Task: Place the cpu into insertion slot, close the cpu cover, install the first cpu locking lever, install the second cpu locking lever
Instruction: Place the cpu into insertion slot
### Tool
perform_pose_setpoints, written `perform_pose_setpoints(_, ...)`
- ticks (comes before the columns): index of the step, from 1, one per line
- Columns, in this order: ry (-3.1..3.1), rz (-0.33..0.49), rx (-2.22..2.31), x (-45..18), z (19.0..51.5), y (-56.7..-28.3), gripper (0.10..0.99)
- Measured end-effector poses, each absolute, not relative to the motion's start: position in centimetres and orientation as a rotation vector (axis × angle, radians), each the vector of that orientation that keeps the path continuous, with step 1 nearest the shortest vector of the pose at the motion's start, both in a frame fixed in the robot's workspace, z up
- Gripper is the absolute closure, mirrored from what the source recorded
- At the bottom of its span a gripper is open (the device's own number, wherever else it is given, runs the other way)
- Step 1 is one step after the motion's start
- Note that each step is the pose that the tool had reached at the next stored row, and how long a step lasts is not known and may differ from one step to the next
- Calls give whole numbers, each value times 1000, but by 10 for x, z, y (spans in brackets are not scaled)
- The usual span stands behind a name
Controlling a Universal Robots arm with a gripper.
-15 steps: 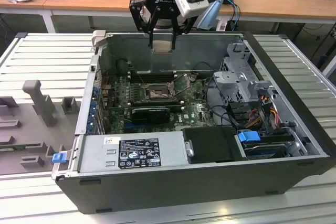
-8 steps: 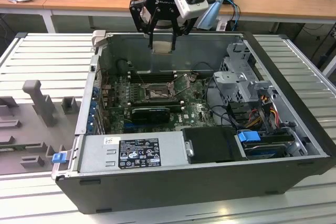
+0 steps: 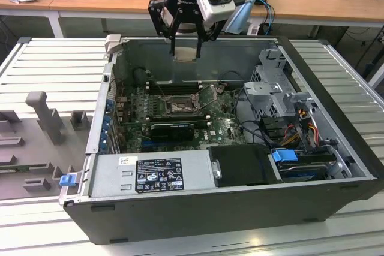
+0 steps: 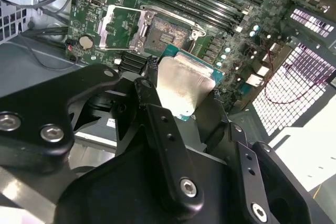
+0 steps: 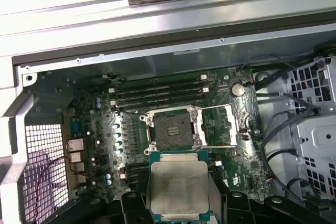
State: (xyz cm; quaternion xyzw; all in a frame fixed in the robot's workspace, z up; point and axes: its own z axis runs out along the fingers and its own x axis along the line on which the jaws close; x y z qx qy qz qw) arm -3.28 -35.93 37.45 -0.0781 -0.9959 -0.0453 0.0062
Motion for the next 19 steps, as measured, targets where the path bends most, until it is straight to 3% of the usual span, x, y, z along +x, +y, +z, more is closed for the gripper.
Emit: perform_pose_setpoints(19,-3116,-142,-259,-33,371,-360,557)
